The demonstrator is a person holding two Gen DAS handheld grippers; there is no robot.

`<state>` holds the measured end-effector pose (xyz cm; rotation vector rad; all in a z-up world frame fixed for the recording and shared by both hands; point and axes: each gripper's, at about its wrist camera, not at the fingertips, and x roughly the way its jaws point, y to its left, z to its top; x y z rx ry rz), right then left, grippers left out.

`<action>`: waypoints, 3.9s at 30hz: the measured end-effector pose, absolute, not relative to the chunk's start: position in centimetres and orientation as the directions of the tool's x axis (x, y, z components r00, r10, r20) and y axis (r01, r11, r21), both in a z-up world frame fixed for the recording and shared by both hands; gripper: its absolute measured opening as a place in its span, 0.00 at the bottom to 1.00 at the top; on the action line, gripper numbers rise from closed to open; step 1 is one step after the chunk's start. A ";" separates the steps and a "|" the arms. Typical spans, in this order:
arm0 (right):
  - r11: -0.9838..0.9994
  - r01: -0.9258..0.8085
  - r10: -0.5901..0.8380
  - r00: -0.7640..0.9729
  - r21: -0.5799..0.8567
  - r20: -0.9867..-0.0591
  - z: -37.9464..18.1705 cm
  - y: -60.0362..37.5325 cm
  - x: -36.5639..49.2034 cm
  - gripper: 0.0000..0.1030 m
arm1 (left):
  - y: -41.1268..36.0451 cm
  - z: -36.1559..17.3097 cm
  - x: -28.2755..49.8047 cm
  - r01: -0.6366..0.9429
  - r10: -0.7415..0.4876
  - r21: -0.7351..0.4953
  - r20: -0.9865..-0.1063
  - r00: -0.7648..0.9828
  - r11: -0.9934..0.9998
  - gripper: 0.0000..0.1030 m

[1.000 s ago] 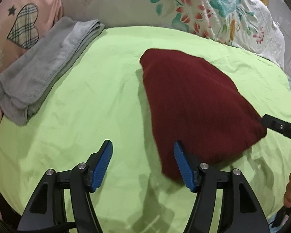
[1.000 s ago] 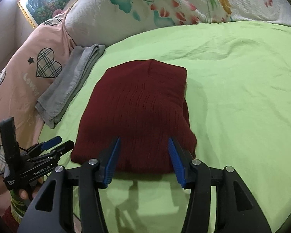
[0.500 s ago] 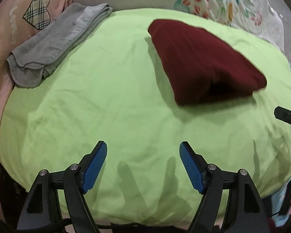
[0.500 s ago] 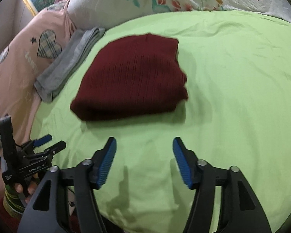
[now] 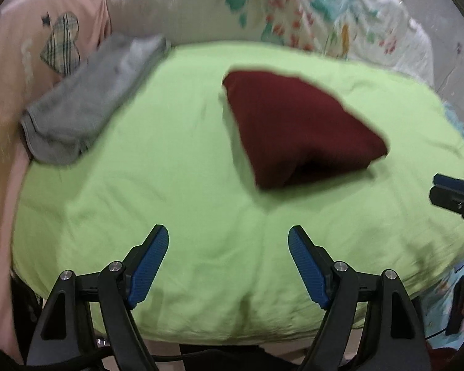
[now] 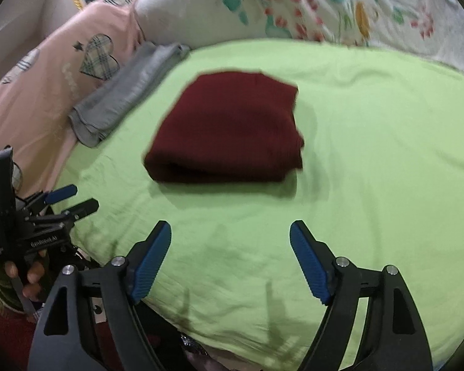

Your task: Fold large clothes

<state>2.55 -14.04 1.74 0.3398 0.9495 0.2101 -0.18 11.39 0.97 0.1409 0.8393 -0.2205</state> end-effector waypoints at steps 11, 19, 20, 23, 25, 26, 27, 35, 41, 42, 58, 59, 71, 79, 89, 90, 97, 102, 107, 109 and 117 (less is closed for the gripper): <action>0.928 -0.033 0.315 0.599 0.370 -0.736 2.2 -14.1 3.1 1.00 | 10.0 2.2 0.6 0.254 -0.141 0.047 -0.729 0.670 0.966 0.95; 0.925 -0.006 0.321 0.552 0.381 -0.770 -0.8 -13.3 4.4 1.00 | 9.4 -1.4 2.4 0.235 -0.077 0.092 -0.778 0.624 0.968 0.95; 0.926 -0.008 0.321 0.547 0.379 -0.773 -1.0 -13.2 4.5 1.00 | 9.5 -1.6 2.6 0.231 -0.070 0.099 -0.779 0.623 0.968 0.95; 0.930 -0.008 0.315 0.534 0.368 -0.784 -1.3 -12.9 4.7 1.00 | 9.5 -1.9 3.0 0.218 -0.049 0.112 -0.782 0.621 0.969 0.95; 0.931 -0.012 0.315 0.532 0.365 -0.786 -1.3 -12.9 4.7 1.00 | 9.5 -1.9 3.2 0.209 -0.038 0.117 -0.786 0.617 0.971 0.95; 0.932 -0.014 0.315 0.533 0.363 -0.786 -1.2 -12.8 4.6 1.00 | 9.6 -1.8 3.3 0.206 -0.034 0.120 -0.786 0.618 0.971 0.95; 0.933 -0.016 0.312 0.533 0.360 -0.786 -1.1 -12.8 4.6 1.00 | 9.6 -1.8 3.2 0.201 -0.024 0.128 -0.785 0.619 0.971 0.95; 0.936 -0.038 0.315 0.533 0.349 -0.786 -0.3 -12.5 4.6 1.00 | 9.4 -1.1 2.6 0.200 0.013 0.175 -0.782 0.623 0.964 0.95; 0.938 -0.061 0.320 0.526 0.340 -0.788 -0.1 -12.1 4.7 1.00 | 9.1 -0.7 2.2 0.206 0.013 0.182 -0.779 0.627 0.961 0.95; 0.938 -0.062 0.320 0.525 0.340 -0.788 0.0 -12.0 4.7 1.00 | 9.1 -0.6 2.3 0.206 0.015 0.184 -0.780 0.626 0.961 0.95; 0.940 -0.058 0.313 0.535 0.335 -0.785 0.8 -12.2 4.8 1.00 | 8.6 0.1 2.0 0.215 0.006 0.179 -0.781 0.625 0.960 0.95; 0.941 -0.058 0.312 0.535 0.335 -0.785 0.8 -12.3 4.8 1.00 | 8.6 0.1 2.1 0.216 0.003 0.177 -0.781 0.624 0.960 0.95; 0.942 -0.071 0.315 0.534 0.329 -0.784 1.1 -12.3 5.0 1.00 | 8.7 0.5 2.1 0.211 -0.002 0.169 -0.777 0.630 0.963 0.95; 0.942 -0.069 0.313 0.538 0.329 -0.783 1.1 -12.3 5.0 1.00 | 8.5 0.6 1.9 0.205 0.003 0.170 -0.776 0.631 0.964 0.95; 0.941 -0.067 0.314 0.540 0.332 -0.781 1.2 -12.4 4.9 1.00 | 8.6 0.6 1.8 0.207 0.003 0.173 -0.775 0.632 0.963 0.95; 0.941 -0.066 0.313 0.539 0.332 -0.782 1.2 -12.3 4.9 1.00 | 8.6 0.6 1.8 0.206 0.003 0.173 -0.774 0.633 0.963 0.95; 0.941 -0.063 0.312 0.538 0.332 -0.783 1.2 -12.3 4.8 1.00 | 8.5 0.6 1.7 0.204 0.005 0.172 -0.775 0.632 0.964 0.95; 0.941 -0.062 0.312 0.538 0.333 -0.783 1.1 -12.3 4.8 1.00 | 8.5 0.6 1.7 0.204 0.005 0.173 -0.775 0.632 0.964 0.95; 0.941 -0.062 0.312 0.537 0.333 -0.783 1.1 -12.2 4.8 1.00 | 8.4 0.6 1.7 0.204 0.005 0.173 -0.775 0.632 0.964 0.95; 0.941 -0.061 0.311 0.537 0.332 -0.784 1.1 -12.2 4.8 1.00 | 8.4 0.6 1.6 0.202 0.007 0.174 -0.775 0.632 0.964 0.95; 0.941 -0.060 0.312 0.536 0.333 -0.784 0.9 -12.2 4.8 1.00 | 8.5 0.4 1.7 0.207 0.005 0.174 -0.777 0.629 0.963 0.95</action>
